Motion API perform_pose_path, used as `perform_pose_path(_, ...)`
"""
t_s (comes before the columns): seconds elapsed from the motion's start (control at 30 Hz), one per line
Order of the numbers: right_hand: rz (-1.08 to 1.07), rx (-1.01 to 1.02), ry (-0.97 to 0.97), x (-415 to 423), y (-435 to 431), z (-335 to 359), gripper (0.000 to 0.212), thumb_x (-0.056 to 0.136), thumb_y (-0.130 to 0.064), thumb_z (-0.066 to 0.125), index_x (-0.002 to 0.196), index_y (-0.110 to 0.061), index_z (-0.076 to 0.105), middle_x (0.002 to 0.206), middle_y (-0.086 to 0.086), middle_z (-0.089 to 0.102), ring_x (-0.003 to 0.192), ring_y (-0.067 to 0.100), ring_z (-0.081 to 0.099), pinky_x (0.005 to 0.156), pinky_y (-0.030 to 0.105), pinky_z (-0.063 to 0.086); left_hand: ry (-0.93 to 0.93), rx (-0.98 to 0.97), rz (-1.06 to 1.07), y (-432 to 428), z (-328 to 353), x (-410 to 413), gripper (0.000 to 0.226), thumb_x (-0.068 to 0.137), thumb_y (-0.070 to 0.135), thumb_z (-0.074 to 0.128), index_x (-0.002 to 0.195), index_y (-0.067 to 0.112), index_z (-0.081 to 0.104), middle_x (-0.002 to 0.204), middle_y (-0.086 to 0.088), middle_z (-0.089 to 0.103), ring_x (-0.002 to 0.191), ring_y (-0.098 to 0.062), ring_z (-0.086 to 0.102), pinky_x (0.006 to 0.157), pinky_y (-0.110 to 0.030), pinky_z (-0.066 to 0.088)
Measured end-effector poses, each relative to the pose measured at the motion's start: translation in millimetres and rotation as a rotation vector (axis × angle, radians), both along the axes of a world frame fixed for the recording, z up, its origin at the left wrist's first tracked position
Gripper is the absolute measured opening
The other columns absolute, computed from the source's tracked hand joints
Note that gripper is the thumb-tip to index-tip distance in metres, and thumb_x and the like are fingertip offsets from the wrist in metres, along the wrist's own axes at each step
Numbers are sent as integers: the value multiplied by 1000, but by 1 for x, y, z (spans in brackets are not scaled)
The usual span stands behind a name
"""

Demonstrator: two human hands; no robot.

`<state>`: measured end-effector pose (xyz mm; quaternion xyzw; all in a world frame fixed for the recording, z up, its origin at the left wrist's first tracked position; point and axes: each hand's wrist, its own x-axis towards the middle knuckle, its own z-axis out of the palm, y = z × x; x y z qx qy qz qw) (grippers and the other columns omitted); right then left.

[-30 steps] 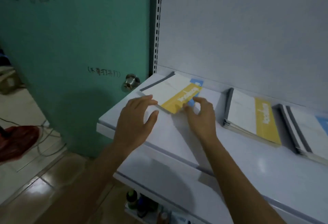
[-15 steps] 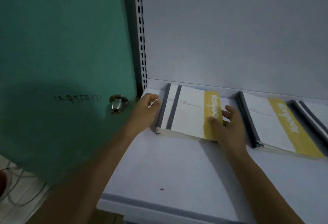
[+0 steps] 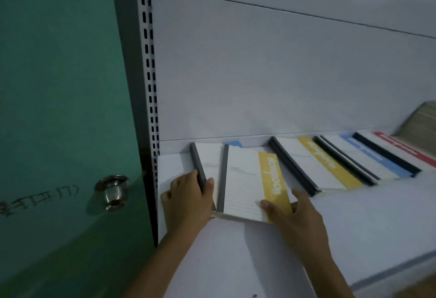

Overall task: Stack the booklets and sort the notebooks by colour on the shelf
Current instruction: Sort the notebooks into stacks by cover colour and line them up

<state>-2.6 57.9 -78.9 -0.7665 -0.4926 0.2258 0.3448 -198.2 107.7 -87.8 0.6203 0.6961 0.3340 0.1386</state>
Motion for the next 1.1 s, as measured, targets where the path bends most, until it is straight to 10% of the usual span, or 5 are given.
perform_pose_path(0.23, -13, 110, 148, 4, -30, 0, 50, 75, -38, 77, 119, -29, 54, 94, -9, 65, 82, 9, 63, 69, 31, 52, -135, 22, -54, -7, 1, -5, 15, 97, 26, 43, 86, 18, 51, 89, 4, 62, 86, -17, 57, 88, -40, 42)
perform_pose_path(0.47, -17, 290, 299, 7, -40, -7, 36, 77, -25, 76, 100, -38, 52, 84, -13, 67, 77, 1, 63, 68, 33, 50, -468, 349, -101, -33, 15, -2, 39, 97, 17, 46, 136, 21, 46, 105, 9, 62, 83, 0, 58, 69, -25, 50)
perform_pose_path(0.9, -103, 456, 626, 145, -103, 3, 28, 85, -25, 68, 100, -36, 47, 85, -3, 69, 62, 8, 65, 42, 20, 48, -855, 465, -192, -105, 62, 170, 26, 97, 15, 46, 118, 30, 54, 113, 13, 64, 105, -1, 60, 83, -9, 47)
perform_pose_path(1.1, -171, 441, 621, 230, -116, 4, 29, 91, -16, 62, 111, -25, 43, 94, 1, 63, 70, 13, 60, 45, 24, 45, -890, 472, 29, -119, 46, 214, 30, 99, 10, 43, 111, 35, 56, 107, 11, 65, 99, -4, 61, 84, -24, 48)
